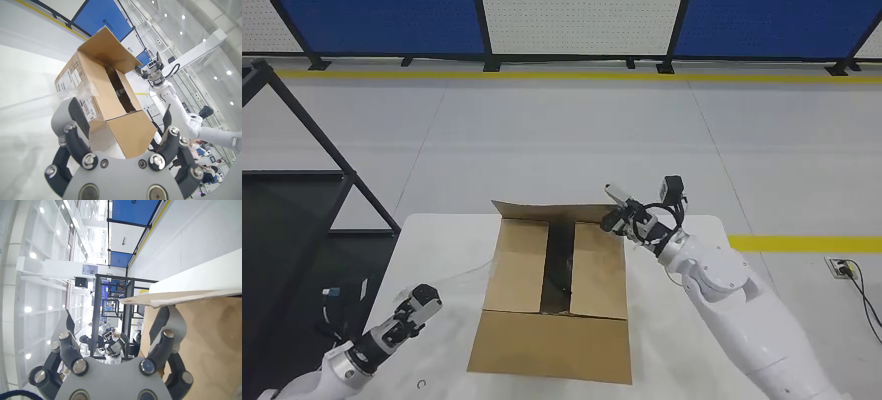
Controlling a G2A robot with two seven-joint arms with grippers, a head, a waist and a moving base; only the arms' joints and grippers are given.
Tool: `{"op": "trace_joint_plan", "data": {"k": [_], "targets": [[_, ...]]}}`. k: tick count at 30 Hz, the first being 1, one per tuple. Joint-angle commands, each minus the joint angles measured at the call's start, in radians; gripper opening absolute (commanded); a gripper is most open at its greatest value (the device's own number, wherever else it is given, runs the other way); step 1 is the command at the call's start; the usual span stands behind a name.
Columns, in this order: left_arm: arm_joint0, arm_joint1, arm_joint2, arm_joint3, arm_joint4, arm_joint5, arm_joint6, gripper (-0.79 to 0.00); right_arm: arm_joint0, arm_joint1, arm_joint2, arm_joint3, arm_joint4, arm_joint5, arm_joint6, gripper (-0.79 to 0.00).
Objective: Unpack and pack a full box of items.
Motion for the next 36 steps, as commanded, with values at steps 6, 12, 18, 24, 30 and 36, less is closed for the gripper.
{"op": "trace_joint_plan", "data": {"k": [6,12,18,24,30,36], "targets": [[0.0,0.0,0.0,0.0,0.0,0.0,0.0,0.0,-0.001,0.0,0.001,-0.001,0.001,0.0,0.001,0.0],[0.0,0.0,0.0,0.0,0.0,0.0,0.0,0.0,-0.007,-0.006,0.004,-0.007,0.014,0.007,-0.06,0.0],[0.0,0.0,0.0,0.0,0.0,0.0,0.0,0.0,0.055,-0.057,-0.043,0.058,0.12,0.017,-0.168,0.0],[0.0,0.0,0.0,0.0,0.0,0.0,0.0,0.0,0.151,-0.114,-0.112,0.202,0.149,0.002,-0.222,0.0],[0.0,0.0,0.0,0.0,0.0,0.0,0.0,0.0,0.23,-0.186,-0.175,0.38,0.2,-0.011,-0.323,0.0],[0.0,0.0,0.0,0.0,0.0,0.0,0.0,0.0,0.28,-0.247,-0.203,0.526,0.265,-0.035,-0.371,0.0]]}}
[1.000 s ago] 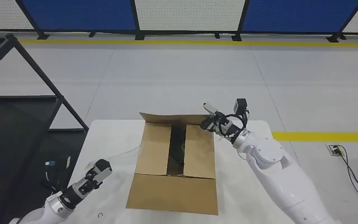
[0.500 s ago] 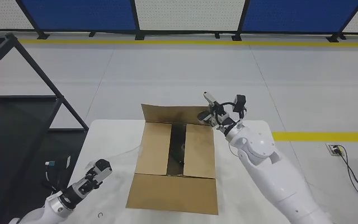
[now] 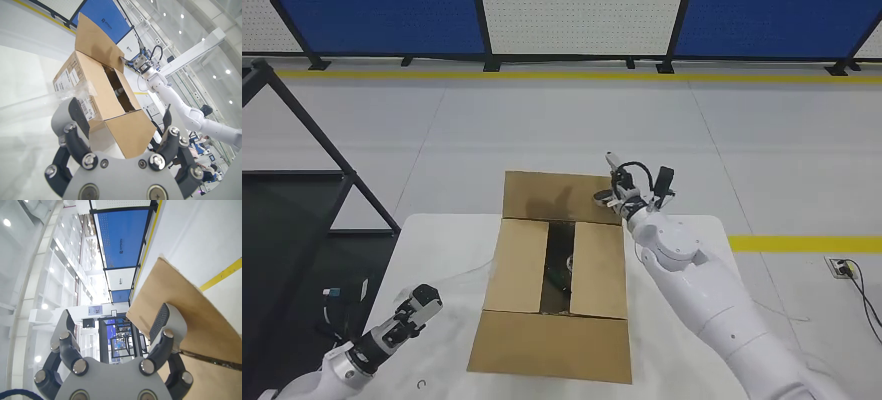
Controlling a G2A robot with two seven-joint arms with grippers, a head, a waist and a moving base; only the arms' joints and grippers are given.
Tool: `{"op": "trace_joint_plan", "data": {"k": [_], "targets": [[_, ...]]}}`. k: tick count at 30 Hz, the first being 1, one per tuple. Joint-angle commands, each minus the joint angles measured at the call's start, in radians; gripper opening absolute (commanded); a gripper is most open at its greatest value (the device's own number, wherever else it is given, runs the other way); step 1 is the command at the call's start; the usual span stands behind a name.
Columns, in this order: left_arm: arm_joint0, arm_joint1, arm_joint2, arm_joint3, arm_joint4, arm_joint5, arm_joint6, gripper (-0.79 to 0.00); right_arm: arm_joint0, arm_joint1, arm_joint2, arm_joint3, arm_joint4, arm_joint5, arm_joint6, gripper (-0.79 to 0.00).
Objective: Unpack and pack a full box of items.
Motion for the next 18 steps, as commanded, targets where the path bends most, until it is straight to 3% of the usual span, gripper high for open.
{"op": "trace_joint_plan", "data": {"k": [1,13,18], "targets": [[0.0,0.0,0.0,0.0,0.0,0.0,0.0,0.0,0.004,-0.005,-0.003,0.016,0.004,0.007,0.002,0.0],[0.0,0.0,0.0,0.0,0.0,0.0,0.0,0.0,-0.004,-0.006,0.005,0.007,0.014,0.01,-0.002,0.0],[0.0,0.0,0.0,0.0,0.0,0.0,0.0,0.0,0.004,-0.025,0.011,0.01,-0.003,0.058,-0.104,0.0]]}}
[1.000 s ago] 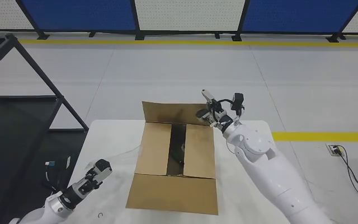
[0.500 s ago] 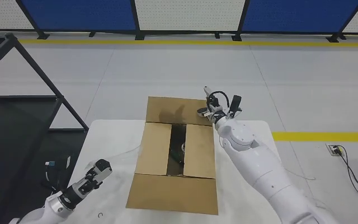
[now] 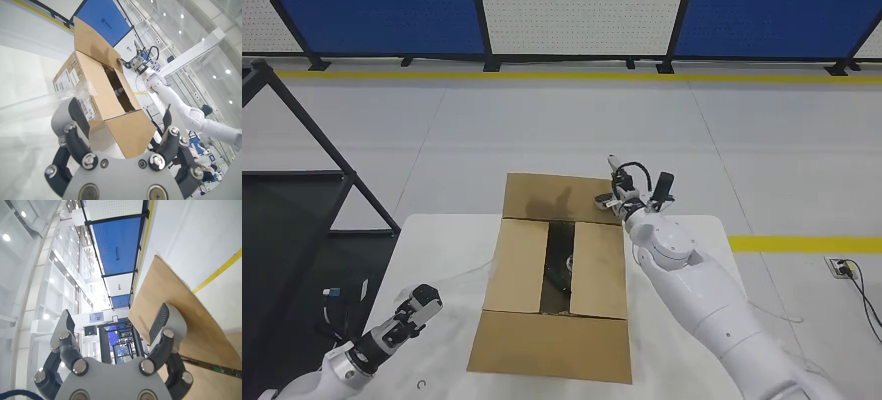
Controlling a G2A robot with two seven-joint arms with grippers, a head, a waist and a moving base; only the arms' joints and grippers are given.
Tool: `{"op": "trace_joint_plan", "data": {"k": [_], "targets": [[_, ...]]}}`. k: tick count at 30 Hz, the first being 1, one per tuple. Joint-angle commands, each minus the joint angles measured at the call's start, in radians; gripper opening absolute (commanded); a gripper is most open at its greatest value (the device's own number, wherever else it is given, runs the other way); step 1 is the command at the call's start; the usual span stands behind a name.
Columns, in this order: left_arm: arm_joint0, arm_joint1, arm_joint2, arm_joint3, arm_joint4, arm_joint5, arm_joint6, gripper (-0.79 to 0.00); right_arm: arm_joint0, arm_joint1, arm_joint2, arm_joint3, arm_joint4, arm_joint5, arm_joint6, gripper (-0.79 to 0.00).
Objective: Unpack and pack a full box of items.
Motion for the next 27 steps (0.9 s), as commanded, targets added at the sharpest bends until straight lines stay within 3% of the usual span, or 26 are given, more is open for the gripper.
{"op": "trace_joint_plan", "data": {"k": [1,6,15,27], "targets": [[0.0,0.0,0.0,0.0,0.0,0.0,0.0,0.0,0.009,-0.012,-0.004,0.014,-0.013,0.016,-0.042,0.0],[0.0,0.0,0.0,0.0,0.0,0.0,0.0,0.0,0.047,-0.043,-0.019,0.082,-0.034,0.06,-0.064,0.0],[0.0,0.0,0.0,0.0,0.0,0.0,0.0,0.0,0.109,-0.097,-0.054,0.219,-0.079,0.15,0.041,0.0],[0.0,0.0,0.0,0.0,0.0,0.0,0.0,0.0,0.144,-0.131,-0.063,0.317,-0.156,0.172,0.2,0.0]]}}
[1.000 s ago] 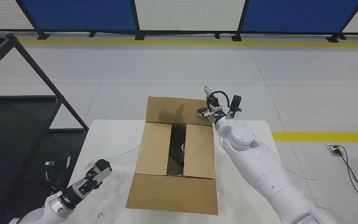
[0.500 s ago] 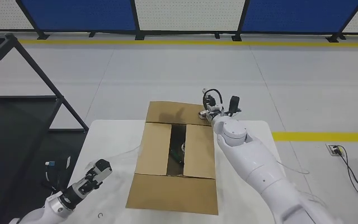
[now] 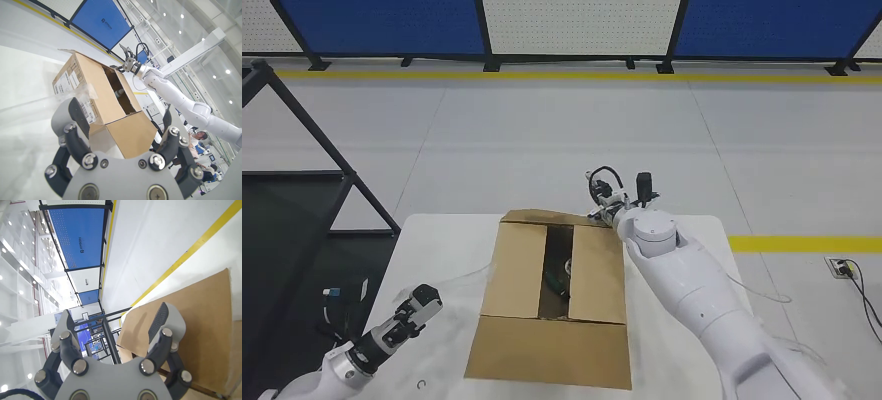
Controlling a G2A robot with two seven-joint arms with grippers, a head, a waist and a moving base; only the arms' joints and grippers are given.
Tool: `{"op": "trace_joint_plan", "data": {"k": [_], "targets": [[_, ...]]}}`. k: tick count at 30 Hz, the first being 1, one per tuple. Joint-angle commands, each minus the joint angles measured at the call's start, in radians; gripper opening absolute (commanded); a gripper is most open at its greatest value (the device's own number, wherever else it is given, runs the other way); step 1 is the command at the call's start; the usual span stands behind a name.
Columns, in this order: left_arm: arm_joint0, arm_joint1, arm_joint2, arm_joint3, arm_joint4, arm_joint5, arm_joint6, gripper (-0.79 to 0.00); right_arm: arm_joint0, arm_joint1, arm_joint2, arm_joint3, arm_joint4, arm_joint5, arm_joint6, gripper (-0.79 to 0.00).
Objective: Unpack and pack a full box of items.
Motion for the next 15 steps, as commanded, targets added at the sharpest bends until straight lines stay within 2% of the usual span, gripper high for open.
{"op": "trace_joint_plan", "data": {"k": [1,15], "targets": [[0.0,0.0,0.0,0.0,0.0,0.0,0.0,0.0,0.004,-0.003,0.004,0.012,-0.009,0.0,0.015,0.0],[0.0,0.0,0.0,0.0,0.0,0.0,0.0,0.0,0.004,-0.016,0.021,0.039,-0.091,0.012,0.056,0.0]]}}
